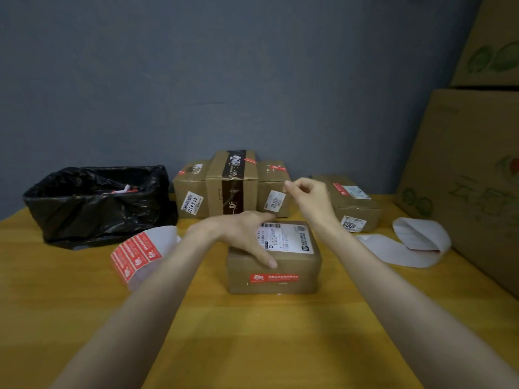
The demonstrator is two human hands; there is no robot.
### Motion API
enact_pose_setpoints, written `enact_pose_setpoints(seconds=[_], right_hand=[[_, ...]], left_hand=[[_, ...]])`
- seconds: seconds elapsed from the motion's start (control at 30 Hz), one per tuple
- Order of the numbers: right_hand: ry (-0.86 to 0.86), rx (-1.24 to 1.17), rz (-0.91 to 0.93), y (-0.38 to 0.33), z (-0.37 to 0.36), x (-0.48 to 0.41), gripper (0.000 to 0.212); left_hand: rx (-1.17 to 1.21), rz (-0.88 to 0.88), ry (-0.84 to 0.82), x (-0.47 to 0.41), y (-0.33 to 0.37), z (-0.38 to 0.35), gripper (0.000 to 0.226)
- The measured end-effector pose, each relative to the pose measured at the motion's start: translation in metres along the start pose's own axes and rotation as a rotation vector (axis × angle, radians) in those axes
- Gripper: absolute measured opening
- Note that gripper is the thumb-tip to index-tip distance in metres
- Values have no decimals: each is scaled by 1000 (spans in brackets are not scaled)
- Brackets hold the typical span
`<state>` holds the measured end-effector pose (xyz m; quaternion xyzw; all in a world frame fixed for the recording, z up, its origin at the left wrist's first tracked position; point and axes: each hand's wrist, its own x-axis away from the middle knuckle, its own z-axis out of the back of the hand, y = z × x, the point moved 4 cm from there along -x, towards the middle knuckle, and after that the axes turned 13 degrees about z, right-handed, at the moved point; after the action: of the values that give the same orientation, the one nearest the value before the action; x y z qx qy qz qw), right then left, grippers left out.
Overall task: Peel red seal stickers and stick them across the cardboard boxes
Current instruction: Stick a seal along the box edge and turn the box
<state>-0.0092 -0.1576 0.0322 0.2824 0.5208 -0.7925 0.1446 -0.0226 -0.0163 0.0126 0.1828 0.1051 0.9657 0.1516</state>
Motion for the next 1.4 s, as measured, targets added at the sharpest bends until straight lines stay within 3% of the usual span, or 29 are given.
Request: enact_pose_setpoints(seconds=[0.2,0.33,0.53,0.6,0.73,0.83,0.97,1.03,1.1,1.2,1.27,1.33,1.4], right_hand=[[-1,36,-90,33,17,10,23],[-69,144,-143,45,21,14,14],[-55,270,-242,65,43,15,21],[-175,436,-313,81,53,13,25],[-579,944,-490,105,80,15,37],[-706,965,-591,113,90,25,48],[-529,1002,-496,116,93,31,39],[-422,998,-405,107,93,32,24],[-257,867,-307,94,92,28,6],[89,504,-179,60,96,15,17],[234,92,-212,31,95,7,13],[211,-379,-309,1,82,2,15],[69,-751,-387,-24,65,-4,25]], left_hand=[[69,26,96,-7,1,3,102],[180,63,71,-15,-7,4,92],[199,47,149,-12,-18,7,79],[209,36,194,-8,-24,6,70],[263,26,282,-5,-36,4,57],[263,9,301,-5,-33,5,53],[278,-50,341,-5,-22,9,53],[302,-88,369,-6,-14,9,53],[326,-106,413,-7,-7,9,41],[378,-142,484,-8,1,12,31],[397,-170,519,-9,11,14,40],[452,-230,464,-6,26,14,65],[588,-370,289,-1,47,14,80]])
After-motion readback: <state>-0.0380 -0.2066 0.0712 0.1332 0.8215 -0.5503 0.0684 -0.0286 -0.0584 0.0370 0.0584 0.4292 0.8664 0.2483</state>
